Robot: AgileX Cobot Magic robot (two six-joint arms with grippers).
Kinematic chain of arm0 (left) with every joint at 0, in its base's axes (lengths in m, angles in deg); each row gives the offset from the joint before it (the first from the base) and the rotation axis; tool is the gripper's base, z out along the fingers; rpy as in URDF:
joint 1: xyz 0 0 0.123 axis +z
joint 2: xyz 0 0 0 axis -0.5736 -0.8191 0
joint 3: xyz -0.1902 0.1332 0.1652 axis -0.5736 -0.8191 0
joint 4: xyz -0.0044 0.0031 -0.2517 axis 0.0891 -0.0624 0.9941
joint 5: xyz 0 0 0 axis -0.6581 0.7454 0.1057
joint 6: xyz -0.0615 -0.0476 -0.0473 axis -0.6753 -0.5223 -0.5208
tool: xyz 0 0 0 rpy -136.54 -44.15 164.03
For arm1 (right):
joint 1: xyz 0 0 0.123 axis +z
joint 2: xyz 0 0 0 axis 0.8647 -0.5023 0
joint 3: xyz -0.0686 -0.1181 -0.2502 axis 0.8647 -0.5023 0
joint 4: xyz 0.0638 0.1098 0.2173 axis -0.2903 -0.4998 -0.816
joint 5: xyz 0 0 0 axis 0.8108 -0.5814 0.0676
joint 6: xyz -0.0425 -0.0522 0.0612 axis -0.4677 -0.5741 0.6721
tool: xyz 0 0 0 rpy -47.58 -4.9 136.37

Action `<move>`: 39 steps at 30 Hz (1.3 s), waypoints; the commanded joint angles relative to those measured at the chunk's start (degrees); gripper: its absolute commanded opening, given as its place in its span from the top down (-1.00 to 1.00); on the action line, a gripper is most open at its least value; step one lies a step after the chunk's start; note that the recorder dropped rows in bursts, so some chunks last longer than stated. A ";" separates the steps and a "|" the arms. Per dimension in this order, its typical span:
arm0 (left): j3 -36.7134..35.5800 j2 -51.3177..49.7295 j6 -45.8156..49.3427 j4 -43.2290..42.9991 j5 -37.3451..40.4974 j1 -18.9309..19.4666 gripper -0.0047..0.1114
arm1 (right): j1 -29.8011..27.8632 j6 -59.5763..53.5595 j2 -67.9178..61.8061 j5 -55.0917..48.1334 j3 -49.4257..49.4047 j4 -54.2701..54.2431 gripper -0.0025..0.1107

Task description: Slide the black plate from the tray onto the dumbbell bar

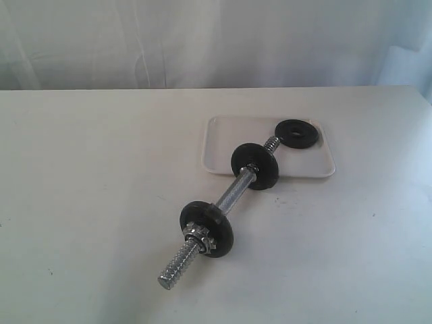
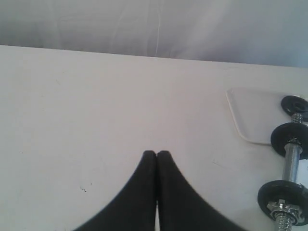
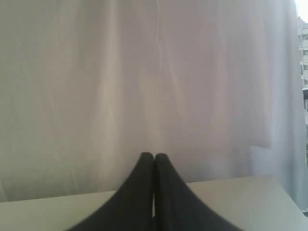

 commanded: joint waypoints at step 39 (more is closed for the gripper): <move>29.22 -56.26 28.06 34.16 9.92 -10.56 0.92 | -0.04 -3.75 -40.50 -12.13 13.71 4.23 0.96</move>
